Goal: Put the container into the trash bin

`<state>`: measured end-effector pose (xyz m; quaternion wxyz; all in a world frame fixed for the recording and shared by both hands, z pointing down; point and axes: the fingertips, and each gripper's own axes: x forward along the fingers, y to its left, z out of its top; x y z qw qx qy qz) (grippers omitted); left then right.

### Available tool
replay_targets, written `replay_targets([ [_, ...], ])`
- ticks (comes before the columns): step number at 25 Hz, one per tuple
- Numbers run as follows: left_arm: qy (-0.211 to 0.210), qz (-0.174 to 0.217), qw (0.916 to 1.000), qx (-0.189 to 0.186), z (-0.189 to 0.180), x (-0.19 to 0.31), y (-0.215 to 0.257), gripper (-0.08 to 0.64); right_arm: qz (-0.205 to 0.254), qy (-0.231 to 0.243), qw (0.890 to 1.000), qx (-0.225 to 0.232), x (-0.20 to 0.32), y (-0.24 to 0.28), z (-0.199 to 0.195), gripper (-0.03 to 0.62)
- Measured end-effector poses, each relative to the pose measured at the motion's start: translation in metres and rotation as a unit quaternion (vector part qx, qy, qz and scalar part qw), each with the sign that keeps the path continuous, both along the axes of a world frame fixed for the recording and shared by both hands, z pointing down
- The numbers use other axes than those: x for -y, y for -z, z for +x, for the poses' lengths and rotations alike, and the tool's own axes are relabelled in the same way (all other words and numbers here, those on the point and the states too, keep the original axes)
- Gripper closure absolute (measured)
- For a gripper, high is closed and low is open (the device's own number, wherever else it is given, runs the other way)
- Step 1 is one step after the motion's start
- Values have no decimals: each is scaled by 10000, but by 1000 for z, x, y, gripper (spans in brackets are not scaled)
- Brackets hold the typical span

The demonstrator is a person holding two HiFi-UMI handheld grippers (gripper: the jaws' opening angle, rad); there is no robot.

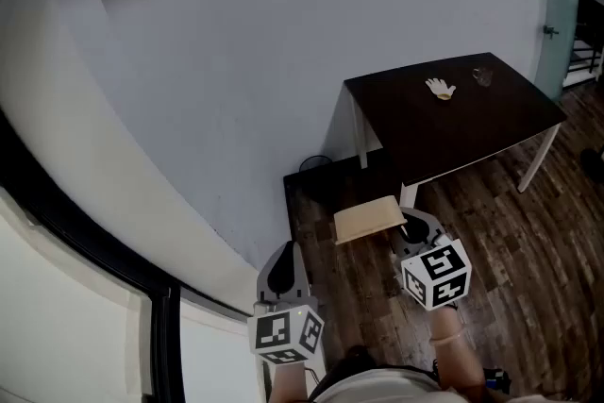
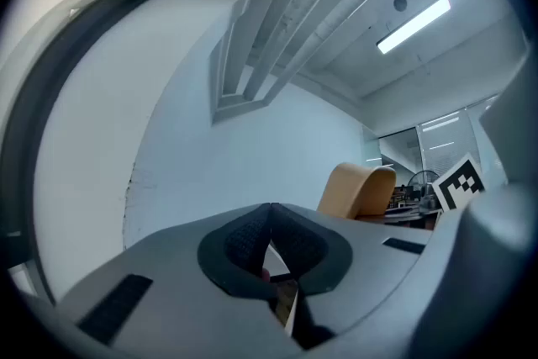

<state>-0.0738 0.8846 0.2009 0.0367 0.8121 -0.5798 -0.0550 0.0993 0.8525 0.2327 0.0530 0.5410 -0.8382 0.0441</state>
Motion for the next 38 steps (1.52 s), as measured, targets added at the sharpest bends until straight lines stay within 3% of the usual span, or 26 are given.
replay_targets([
  [19, -622, -21, 9980, -147, -9, 52, -7, 540, -31, -183, 9996, 208, 49, -5, -32, 558],
  [26, -643, -74, 9976, -245, -7, 66, -3, 540, -10, -143, 9995, 267, 64, -1, -39, 557],
  [38, -809, -71, 9966, -126, 32, 135, -13, 540, -34, -200, 9987, 470, 131, -6, -1, 558],
])
